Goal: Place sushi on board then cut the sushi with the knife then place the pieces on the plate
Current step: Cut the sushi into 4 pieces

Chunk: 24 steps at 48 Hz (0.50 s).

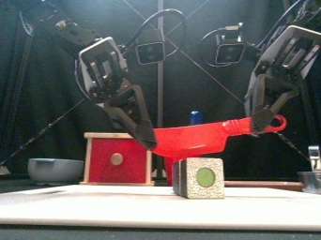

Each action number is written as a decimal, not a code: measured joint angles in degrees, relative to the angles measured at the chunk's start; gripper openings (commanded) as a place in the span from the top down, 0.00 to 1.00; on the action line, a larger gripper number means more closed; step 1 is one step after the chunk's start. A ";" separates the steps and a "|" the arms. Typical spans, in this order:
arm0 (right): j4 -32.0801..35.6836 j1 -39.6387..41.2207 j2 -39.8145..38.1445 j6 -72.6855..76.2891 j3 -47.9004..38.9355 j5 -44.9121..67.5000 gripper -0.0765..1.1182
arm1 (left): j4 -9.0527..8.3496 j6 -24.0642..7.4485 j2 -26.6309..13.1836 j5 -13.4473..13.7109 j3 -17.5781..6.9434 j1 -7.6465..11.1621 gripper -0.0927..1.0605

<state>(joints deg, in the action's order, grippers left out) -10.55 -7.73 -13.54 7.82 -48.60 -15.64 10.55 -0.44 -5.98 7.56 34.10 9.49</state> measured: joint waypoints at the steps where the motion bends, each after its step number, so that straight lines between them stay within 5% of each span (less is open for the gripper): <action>1: -0.09 0.00 0.18 0.00 0.00 0.00 0.60 | 0.18 0.00 -0.09 0.00 0.00 0.00 0.54; 24: -0.09 -0.09 2.99 0.00 0.00 0.00 0.60 | 0.62 -0.18 -2.02 -0.35 -0.09 0.09 0.54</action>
<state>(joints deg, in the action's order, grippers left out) -10.63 -7.82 -10.55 7.82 -48.60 -15.64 11.16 -0.62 -8.00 7.21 34.01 9.58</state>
